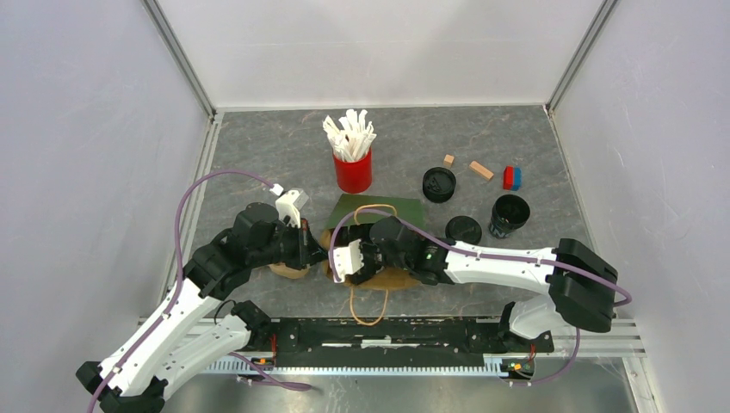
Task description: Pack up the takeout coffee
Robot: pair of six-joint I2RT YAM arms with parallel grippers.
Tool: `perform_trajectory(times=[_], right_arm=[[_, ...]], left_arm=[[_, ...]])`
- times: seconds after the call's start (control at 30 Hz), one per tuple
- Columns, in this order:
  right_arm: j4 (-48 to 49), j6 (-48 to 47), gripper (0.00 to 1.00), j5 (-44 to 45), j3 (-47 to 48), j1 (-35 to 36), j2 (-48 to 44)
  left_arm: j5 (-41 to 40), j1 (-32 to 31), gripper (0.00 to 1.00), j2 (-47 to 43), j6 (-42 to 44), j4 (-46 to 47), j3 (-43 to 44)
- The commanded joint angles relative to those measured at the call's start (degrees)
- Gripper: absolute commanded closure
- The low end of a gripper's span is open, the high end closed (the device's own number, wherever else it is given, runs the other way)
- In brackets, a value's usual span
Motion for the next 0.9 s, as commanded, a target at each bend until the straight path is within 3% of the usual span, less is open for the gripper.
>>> perform_trajectory(times=[0.0, 0.47, 0.87], right_arm=[[2.44, 1.7, 0.03, 0.65, 2.33, 0.14, -2.37], [1.46, 1.83, 0.09, -0.38, 0.81, 0.11, -4.39], [0.33, 2.34, 0.37, -3.83, 0.23, 0.14, -5.19]], left_arm=[[1.32, 0.21, 0.98, -0.41, -2.08, 2.22, 0.58], [1.36, 0.21, 0.98, -0.28, -2.08, 2.24, 0.58], [1.49, 0.19, 0.98, -0.2, -2.0, 2.39, 0.57]])
